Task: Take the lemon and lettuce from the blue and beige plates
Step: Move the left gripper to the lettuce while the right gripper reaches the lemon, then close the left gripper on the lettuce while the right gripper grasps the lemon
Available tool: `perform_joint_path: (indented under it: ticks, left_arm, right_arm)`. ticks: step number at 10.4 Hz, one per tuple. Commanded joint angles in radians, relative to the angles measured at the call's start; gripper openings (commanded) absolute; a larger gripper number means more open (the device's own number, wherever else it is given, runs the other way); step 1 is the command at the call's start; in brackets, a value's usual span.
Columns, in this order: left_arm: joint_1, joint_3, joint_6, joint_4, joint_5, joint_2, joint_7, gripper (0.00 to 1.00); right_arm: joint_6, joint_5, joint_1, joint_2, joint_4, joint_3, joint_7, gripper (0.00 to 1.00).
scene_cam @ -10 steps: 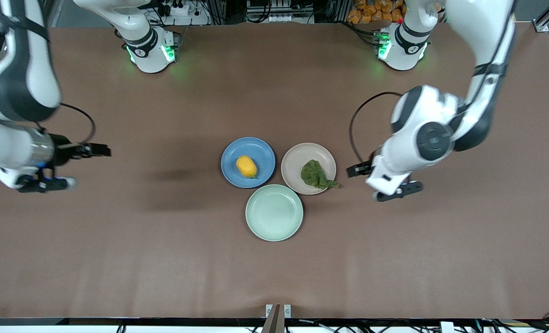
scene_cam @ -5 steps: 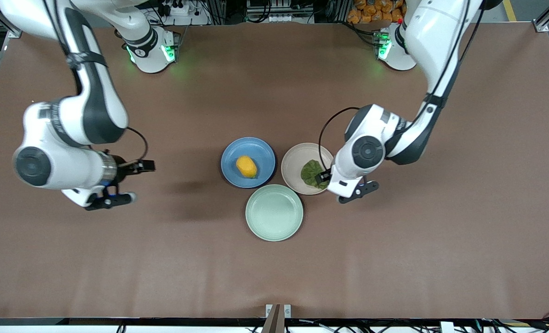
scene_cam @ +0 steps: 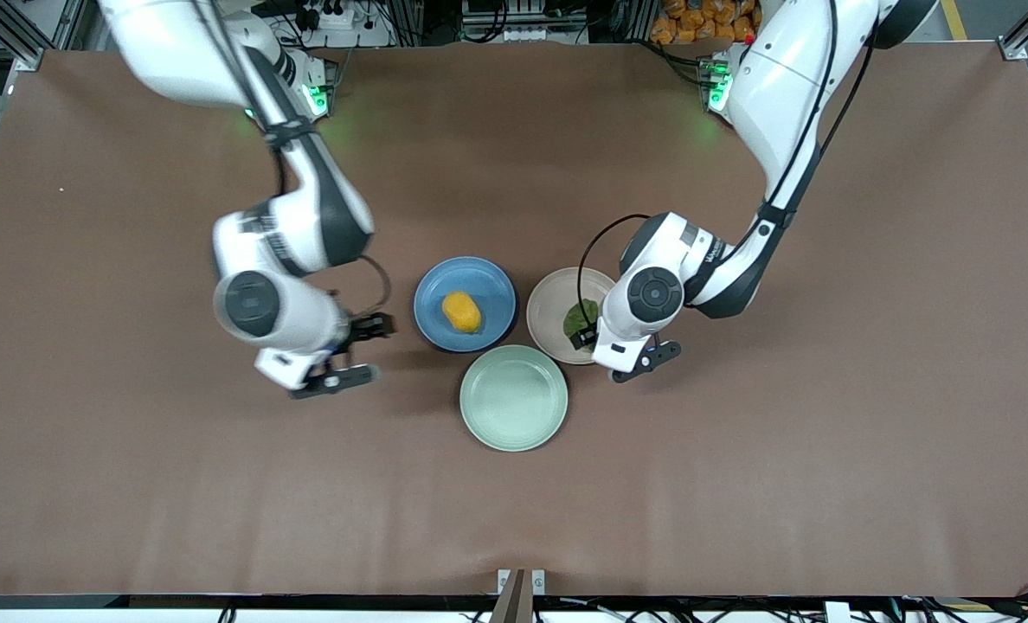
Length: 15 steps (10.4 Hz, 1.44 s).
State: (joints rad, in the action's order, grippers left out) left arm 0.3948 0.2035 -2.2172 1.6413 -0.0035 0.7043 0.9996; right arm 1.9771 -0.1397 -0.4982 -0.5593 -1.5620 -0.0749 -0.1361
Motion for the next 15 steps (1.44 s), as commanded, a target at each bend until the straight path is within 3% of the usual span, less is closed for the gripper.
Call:
perform_joint_path:
  ticks: [1, 4, 6, 8, 10, 13, 15]
  left_arm:
    - [0.015, -0.006, -0.027, -0.023, 0.023, 0.026, 0.04, 0.94]
    - [0.015, -0.007, -0.03, -0.023, 0.025, 0.032, 0.044, 0.57]
    - [0.015, -0.007, -0.03, -0.024, 0.025, 0.03, 0.043, 0.37]
    - [0.015, -0.006, -0.03, -0.04, 0.019, 0.03, 0.045, 0.22]
    - [0.015, -0.006, -0.029, -0.063, 0.016, 0.018, 0.065, 0.0]
    - [0.003, -0.006, -0.015, -0.08, 0.023, -0.049, 0.155, 0.0]
    - [-0.023, -0.021, 0.048, -0.078, 0.054, -0.126, 0.119, 0.0]
  right_arm:
    - [0.052, -0.005, -0.081, -0.019, -0.009, -0.008, -0.074, 1.0]
    - [0.152, 0.031, -0.14, -0.033, -0.042, 0.027, -0.116, 1.0]
    - [0.181, 0.109, -0.146, -0.062, -0.046, 0.081, -0.128, 1.0]
    - [0.196, 0.111, -0.16, -0.074, -0.055, 0.086, -0.129, 1.0]
    - [0.258, 0.112, -0.169, -0.074, -0.101, 0.089, -0.129, 1.0]
    - [0.37, 0.146, -0.175, -0.089, -0.17, 0.09, -0.149, 1.0]
    - [0.405, 0.192, -0.189, -0.122, -0.17, 0.09, -0.195, 1.0]
